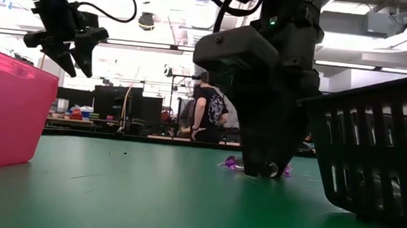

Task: Sort Halloween decoration
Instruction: Put the black skull toy into the black organizing bin

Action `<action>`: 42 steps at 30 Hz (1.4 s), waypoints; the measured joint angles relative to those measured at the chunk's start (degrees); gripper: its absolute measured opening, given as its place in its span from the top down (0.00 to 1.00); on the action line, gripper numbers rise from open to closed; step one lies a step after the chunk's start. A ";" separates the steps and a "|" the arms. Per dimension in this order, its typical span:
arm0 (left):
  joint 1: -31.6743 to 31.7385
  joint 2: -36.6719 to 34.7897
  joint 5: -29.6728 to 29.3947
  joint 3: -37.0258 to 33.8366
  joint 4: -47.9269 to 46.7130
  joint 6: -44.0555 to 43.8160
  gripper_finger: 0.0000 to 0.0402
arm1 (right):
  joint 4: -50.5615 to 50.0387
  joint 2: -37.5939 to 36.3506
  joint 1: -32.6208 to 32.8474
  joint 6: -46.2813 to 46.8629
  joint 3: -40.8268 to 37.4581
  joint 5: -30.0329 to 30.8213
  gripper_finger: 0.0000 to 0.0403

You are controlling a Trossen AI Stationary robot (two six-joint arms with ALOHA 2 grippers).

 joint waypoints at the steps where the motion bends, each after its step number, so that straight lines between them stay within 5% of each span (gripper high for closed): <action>1: -0.02 0.00 -0.18 0.00 0.07 0.02 0.46 | -0.10 0.02 -0.17 0.00 0.00 0.02 0.49; 11: -0.02 0.00 -0.25 0.00 0.13 0.02 0.46 | -0.65 0.07 -0.98 -0.86 -0.07 -0.15 0.74; 24: 0.00 0.01 -0.08 0.00 0.11 0.01 0.46 | -3.53 -8.04 1.62 -2.10 -0.17 -6.55 0.73; 34: -0.01 0.02 0.39 0.00 0.13 -0.26 0.46 | -3.61 -14.32 11.28 1.34 -0.09 -12.57 0.72; 42: -0.01 0.02 0.80 0.00 0.15 -0.31 0.46 | -2.02 -10.93 13.27 -2.81 -0.20 -11.49 0.55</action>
